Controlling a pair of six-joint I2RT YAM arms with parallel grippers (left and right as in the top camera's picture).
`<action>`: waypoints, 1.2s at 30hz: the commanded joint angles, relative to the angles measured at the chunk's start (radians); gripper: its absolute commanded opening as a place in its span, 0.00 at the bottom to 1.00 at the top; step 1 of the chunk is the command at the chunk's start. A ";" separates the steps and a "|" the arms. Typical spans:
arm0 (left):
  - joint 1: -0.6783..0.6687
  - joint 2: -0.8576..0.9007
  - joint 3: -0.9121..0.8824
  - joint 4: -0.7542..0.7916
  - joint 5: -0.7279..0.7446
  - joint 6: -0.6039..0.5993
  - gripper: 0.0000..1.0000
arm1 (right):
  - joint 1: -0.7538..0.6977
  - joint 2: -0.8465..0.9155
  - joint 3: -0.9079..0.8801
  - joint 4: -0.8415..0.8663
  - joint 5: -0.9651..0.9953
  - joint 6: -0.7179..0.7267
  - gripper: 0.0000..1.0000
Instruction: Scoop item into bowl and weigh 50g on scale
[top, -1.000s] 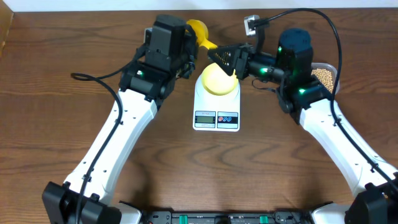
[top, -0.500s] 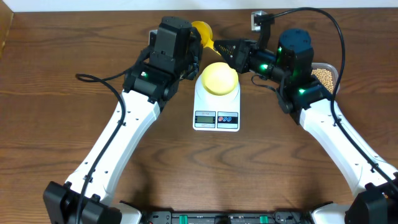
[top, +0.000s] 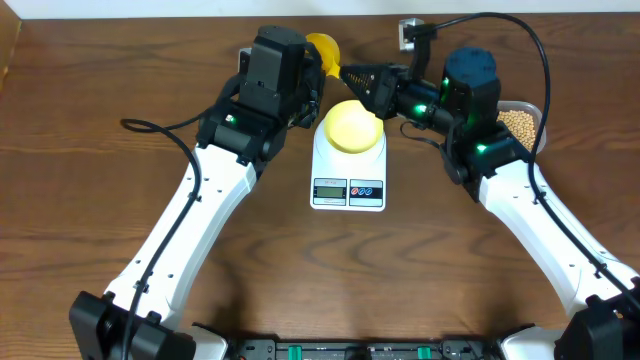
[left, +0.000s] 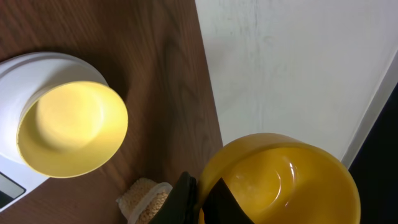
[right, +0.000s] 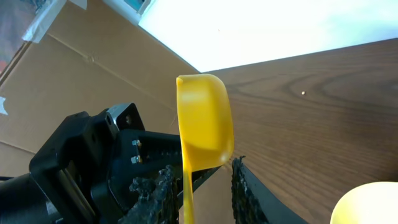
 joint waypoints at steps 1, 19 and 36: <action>-0.018 0.010 0.005 0.002 0.071 -0.005 0.07 | 0.018 -0.003 0.015 0.006 0.008 0.005 0.25; -0.018 0.010 0.005 0.000 0.113 -0.005 0.08 | 0.042 -0.003 0.015 0.006 0.008 0.001 0.19; -0.017 0.010 0.005 -0.002 0.111 -0.004 0.60 | -0.015 -0.003 0.015 -0.032 0.004 -0.010 0.01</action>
